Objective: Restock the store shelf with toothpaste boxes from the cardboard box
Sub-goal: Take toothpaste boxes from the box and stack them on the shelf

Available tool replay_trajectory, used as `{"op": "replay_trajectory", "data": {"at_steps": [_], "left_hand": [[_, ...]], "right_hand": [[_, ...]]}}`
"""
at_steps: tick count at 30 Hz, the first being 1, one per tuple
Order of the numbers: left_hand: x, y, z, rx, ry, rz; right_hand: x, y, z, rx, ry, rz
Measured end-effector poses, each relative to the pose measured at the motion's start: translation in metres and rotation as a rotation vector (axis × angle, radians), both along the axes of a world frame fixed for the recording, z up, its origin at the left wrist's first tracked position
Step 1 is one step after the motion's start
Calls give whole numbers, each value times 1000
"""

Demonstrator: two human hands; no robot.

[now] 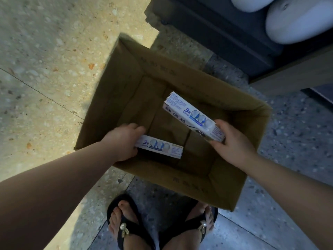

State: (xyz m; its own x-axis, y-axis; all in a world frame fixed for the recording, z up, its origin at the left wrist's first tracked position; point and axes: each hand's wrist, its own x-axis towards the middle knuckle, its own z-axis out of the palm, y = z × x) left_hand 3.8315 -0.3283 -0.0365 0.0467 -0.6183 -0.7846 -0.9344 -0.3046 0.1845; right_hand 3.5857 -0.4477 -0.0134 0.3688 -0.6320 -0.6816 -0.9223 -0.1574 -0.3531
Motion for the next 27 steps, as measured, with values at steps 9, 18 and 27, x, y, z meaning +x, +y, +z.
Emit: {"op": "replay_trajectory", "data": {"at_steps": [9,18,27], "left_hand": [[-1,1,154,-235,200,198],[-15,1,382,-365,476,275],[-50,1,611,-722,614,66]], "right_hand": [[-25,3,147,-32,-210,-158],[-58,1,380,-144,-430,-300],[-103,70,630,-369,-544,-427]]}}
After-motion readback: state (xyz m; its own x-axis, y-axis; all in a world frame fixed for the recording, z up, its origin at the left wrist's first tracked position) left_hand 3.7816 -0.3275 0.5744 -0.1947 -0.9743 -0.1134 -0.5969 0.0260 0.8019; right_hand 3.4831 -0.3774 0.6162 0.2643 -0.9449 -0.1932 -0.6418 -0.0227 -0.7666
